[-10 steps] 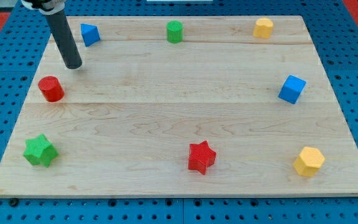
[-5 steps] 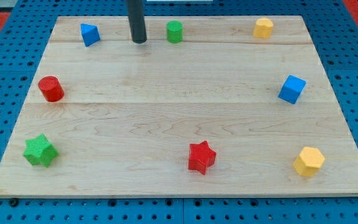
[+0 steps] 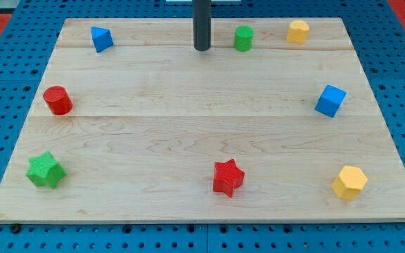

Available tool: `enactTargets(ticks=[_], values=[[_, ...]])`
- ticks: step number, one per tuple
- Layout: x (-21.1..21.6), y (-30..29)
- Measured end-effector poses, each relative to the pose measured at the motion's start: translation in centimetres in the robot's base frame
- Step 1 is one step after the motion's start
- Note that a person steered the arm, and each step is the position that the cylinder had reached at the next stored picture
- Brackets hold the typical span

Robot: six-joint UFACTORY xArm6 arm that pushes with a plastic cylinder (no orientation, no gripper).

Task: Push the green circle parallel left to the yellow heart

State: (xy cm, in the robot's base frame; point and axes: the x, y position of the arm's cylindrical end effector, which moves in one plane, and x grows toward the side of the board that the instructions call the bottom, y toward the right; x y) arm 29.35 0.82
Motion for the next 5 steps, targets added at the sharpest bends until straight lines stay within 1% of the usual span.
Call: enactTargets(ticks=[1,3,4,5], values=[[1.8,3.9],[-2.6,8.8],[-0.9,9.0],[5.4,7.1]])
